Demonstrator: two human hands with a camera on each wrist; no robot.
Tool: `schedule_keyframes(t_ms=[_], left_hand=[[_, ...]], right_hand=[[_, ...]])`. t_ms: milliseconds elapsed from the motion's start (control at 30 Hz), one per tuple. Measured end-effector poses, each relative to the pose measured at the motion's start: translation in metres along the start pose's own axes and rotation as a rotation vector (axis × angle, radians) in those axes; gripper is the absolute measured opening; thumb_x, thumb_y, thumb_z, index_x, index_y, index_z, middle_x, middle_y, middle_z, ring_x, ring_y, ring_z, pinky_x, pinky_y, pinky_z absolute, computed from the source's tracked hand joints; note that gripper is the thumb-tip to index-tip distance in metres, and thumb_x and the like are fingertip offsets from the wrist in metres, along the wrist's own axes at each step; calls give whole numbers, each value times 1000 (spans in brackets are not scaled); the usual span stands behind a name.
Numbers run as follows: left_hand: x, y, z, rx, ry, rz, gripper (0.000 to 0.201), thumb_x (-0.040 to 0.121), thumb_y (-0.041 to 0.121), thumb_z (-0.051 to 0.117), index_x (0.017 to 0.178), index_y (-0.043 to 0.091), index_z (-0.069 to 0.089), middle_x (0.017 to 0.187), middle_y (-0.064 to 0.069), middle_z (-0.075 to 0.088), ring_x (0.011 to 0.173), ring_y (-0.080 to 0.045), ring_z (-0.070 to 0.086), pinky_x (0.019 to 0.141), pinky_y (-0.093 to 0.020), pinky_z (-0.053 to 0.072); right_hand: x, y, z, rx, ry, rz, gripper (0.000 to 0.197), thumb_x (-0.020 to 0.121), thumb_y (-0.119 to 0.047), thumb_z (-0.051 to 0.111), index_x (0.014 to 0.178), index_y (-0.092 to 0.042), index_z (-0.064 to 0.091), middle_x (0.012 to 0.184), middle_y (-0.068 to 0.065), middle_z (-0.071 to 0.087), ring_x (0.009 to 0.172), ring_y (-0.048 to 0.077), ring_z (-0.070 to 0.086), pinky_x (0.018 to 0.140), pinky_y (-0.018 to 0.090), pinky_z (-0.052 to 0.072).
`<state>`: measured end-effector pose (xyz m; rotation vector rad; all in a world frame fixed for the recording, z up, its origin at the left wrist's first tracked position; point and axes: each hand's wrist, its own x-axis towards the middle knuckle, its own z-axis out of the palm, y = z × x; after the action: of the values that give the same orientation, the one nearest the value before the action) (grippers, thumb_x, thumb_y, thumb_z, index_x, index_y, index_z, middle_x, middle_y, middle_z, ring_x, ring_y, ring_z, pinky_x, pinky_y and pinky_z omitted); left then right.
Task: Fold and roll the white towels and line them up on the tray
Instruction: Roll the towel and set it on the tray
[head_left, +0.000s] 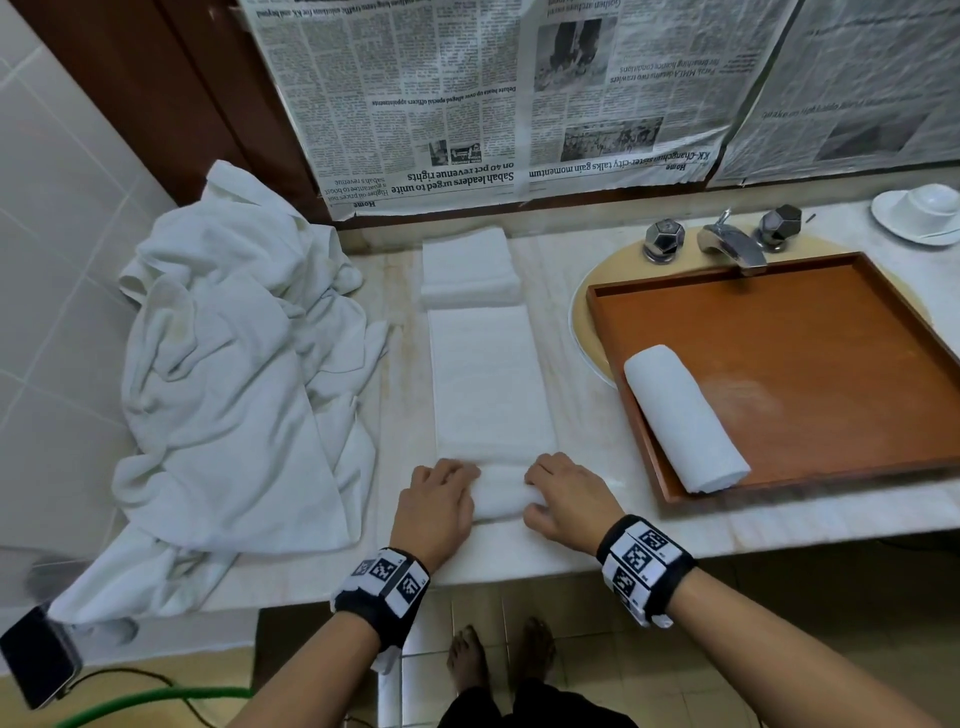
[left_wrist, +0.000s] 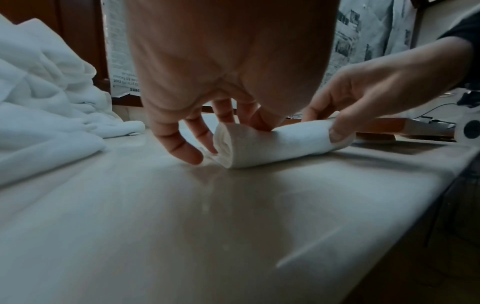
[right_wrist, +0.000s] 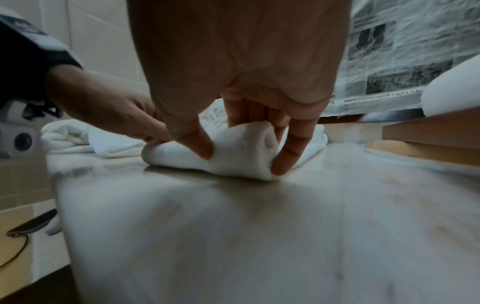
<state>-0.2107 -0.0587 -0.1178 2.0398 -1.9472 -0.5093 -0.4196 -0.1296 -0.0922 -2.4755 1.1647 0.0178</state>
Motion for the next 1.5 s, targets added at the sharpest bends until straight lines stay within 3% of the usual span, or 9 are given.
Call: schedule_keyframes(t_ms=[200, 300, 500, 667, 800, 1000, 1200, 1333, 1500], left_hand=[[-3, 1, -14, -171, -145, -55, 68, 88, 68, 30, 139, 27, 50, 124, 7, 54, 110, -18, 47, 98, -37, 42], [-7, -3, -18, -85, -193, -18, 80, 79, 73, 38, 148, 32, 37, 126, 8, 50, 112, -17, 47, 96, -35, 44], [-4, 2, -14, 13, -151, -29, 74, 75, 65, 33, 128, 20, 59, 129, 0, 44, 112, -23, 42, 90, -40, 48], [-7, 6, -16, 78, -138, -102, 65, 79, 61, 32, 124, 20, 56, 133, 2, 48, 112, -23, 47, 84, -36, 48], [-14, 3, -15, 46, -131, -106, 71, 80, 68, 25, 132, 27, 51, 133, 6, 48, 112, -21, 48, 86, -35, 47], [-11, -9, -27, -306, -51, -162, 34, 96, 43, 59, 123, 22, 63, 108, 4, 62, 93, -12, 54, 90, -29, 42], [0, -6, -31, -278, -146, -220, 37, 99, 41, 53, 129, 21, 62, 111, -3, 62, 107, -20, 57, 87, -24, 35], [5, 0, -36, -421, -121, -350, 19, 93, 33, 56, 110, 27, 63, 100, -1, 64, 96, -21, 59, 78, -26, 40], [8, 7, -29, -216, -132, -278, 21, 95, 24, 50, 114, 22, 58, 111, -5, 56, 102, -26, 52, 81, -33, 42]], right_hand=[[3, 3, -2, 167, -39, 59, 35, 94, -30, 49, 121, -11, 56, 115, 4, 55, 110, 22, 48, 89, 32, 42], [5, 6, -6, 243, -48, 92, 33, 96, -31, 49, 123, -15, 56, 113, 3, 60, 105, 22, 52, 88, 33, 41], [6, 0, -9, 288, -34, 138, 29, 95, -32, 50, 120, -18, 55, 101, 4, 65, 87, 21, 57, 77, 34, 46], [5, 2, -4, 368, 33, 147, 35, 96, -28, 49, 131, -26, 49, 112, -1, 52, 89, 20, 57, 82, 33, 44], [8, 0, -1, 301, 46, 176, 22, 95, -28, 47, 116, -26, 54, 103, -4, 45, 74, 18, 53, 70, 30, 39], [10, 4, 7, 416, 151, 215, 14, 92, -22, 57, 99, -19, 69, 97, -4, 52, 97, 15, 47, 77, 26, 38], [2, -6, 12, 49, 247, 19, 6, 87, -15, 65, 92, -15, 64, 93, 2, 57, 79, 24, 56, 57, 34, 47], [-6, 0, 8, 57, 111, -59, 34, 85, -42, 53, 107, -17, 62, 106, -3, 58, 93, 18, 54, 74, 34, 48], [1, 1, 3, 64, 15, -13, 39, 87, -32, 58, 122, -15, 58, 118, 1, 57, 108, 22, 51, 88, 33, 41]])
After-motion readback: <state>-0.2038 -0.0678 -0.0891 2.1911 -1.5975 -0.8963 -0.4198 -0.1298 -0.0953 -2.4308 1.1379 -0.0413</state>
